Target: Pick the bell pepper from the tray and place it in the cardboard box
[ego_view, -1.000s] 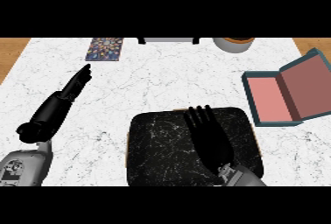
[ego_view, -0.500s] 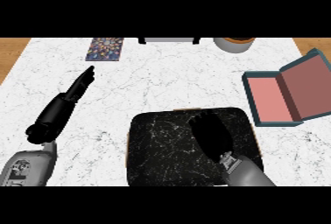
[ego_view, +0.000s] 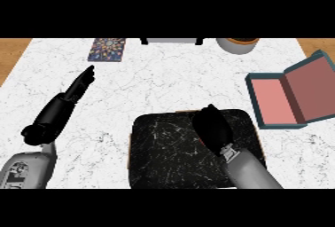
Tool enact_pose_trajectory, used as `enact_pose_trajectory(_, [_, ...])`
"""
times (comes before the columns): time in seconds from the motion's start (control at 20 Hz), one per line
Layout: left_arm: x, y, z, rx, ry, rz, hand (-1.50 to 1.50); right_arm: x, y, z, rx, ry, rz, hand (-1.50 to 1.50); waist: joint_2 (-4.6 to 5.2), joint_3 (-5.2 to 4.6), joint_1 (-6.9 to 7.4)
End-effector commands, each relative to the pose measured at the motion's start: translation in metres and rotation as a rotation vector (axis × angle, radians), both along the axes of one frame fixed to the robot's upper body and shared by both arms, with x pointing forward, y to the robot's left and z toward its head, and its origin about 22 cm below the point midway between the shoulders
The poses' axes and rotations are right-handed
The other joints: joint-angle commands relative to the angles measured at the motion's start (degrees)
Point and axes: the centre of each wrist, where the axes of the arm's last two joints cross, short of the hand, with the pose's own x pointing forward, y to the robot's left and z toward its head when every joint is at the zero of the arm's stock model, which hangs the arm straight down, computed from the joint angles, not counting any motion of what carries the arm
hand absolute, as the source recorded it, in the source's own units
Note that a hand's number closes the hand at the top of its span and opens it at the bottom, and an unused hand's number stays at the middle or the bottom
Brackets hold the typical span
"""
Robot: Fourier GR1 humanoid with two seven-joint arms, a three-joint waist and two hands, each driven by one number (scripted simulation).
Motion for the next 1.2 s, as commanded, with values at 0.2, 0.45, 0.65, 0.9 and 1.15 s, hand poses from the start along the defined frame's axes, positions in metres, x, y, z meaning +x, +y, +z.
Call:
enact_pose_trajectory(0.2, [0.005, -0.008, 0.01, -0.006, -0.037, -0.046, 0.0, 0.075, -0.029, 0.035, 0.404, 0.066, -0.651, 1.5, 2.27, 0.37, 3.05])
enact_pose_trajectory(0.45, [0.01, -0.028, 0.003, -0.003, -0.03, -0.077, 0.0, 0.125, -0.009, 0.089, 0.469, -0.121, -0.723, 1.5, 2.11, 0.15, 4.27])
enact_pose_trajectory(0.65, [0.011, -0.005, 0.011, -0.006, -0.019, -0.059, 0.0, 0.143, 0.017, 0.102, 0.367, -0.261, -0.699, 1.5, 1.37, 0.08, 3.84])
enact_pose_trajectory(0.9, [0.007, -0.007, 0.009, 0.014, -0.035, -0.052, 0.0, 0.163, 0.01, 0.149, 0.476, -0.425, -0.811, 1.5, 1.09, 0.07, 2.91])
enact_pose_trajectory(1.15, [0.002, -0.011, -0.005, -0.013, -0.009, -0.037, 0.0, 0.171, -0.016, 0.183, 0.658, -0.577, -1.04, 1.5, 0.83, 0.07, 1.91])
